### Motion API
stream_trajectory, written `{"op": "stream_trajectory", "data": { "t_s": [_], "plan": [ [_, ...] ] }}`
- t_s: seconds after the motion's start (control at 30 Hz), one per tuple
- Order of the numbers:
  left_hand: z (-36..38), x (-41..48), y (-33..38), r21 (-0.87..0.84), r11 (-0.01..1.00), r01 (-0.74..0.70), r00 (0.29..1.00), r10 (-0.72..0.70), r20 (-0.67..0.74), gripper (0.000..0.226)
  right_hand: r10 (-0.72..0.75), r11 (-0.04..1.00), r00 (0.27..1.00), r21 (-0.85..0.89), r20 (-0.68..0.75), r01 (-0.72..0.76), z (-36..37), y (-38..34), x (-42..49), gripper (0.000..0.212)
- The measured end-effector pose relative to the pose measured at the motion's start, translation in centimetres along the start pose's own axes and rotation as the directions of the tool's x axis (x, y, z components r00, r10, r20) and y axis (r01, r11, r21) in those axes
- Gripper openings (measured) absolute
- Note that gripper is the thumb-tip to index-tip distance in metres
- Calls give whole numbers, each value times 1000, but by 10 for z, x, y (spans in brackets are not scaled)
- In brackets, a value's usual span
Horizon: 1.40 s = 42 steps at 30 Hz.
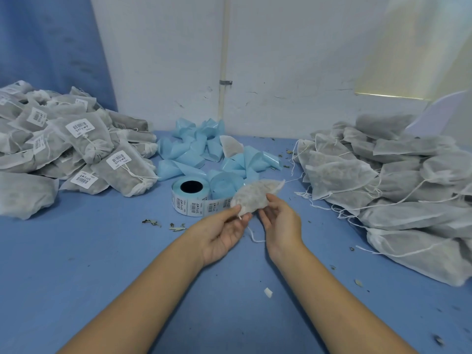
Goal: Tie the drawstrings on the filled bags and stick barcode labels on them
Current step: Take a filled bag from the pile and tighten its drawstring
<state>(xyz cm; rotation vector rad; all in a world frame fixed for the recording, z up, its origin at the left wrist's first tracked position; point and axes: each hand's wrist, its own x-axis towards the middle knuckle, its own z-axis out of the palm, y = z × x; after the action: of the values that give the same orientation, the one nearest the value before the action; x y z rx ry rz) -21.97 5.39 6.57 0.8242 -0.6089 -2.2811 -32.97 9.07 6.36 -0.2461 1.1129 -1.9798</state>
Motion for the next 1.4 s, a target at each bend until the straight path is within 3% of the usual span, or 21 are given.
{"op": "stream_trajectory", "data": {
  "t_s": [0.1,0.17,0.27,0.33,0.43,0.57,0.73,0.93,1.03,1.23,1.4],
  "plan": [
    [1,5,-5,142,972,-186,981,193,-36,7,-187,865,981,-482,-48,141,2,8,-4,22],
    [0,7,-6,251,921,-297,950,311,-20,3,-261,784,965,-580,13,219,2,13,-9,24],
    [-1,6,-8,369,853,-370,922,387,31,11,-214,728,963,-630,165,270,3,16,-13,15],
    [0,4,-8,383,840,-383,918,392,58,13,-210,668,949,-675,233,314,2,17,-13,24],
    [-1,3,-7,379,844,-381,921,381,78,18,-230,632,931,-684,285,365,1,18,-16,18],
    [-1,3,-8,371,849,-377,921,386,53,17,-258,656,929,-658,266,370,-2,19,-13,13],
    [-2,7,-8,388,848,-361,922,388,10,13,-349,611,896,-658,276,441,-4,16,-11,4],
    [-3,7,-9,411,821,-396,906,422,30,17,-321,466,896,-773,305,430,-5,15,-14,28],
    [-3,6,-8,372,840,-394,915,398,72,13,-311,502,907,-761,284,410,-6,15,-13,25],
    [-2,3,-8,364,840,-401,916,375,143,19,-218,713,894,-562,391,419,-13,9,-14,28],
    [-4,3,-10,463,776,-430,903,374,211,26,-190,820,909,-449,371,354,-15,5,-13,18]
  ]
}}
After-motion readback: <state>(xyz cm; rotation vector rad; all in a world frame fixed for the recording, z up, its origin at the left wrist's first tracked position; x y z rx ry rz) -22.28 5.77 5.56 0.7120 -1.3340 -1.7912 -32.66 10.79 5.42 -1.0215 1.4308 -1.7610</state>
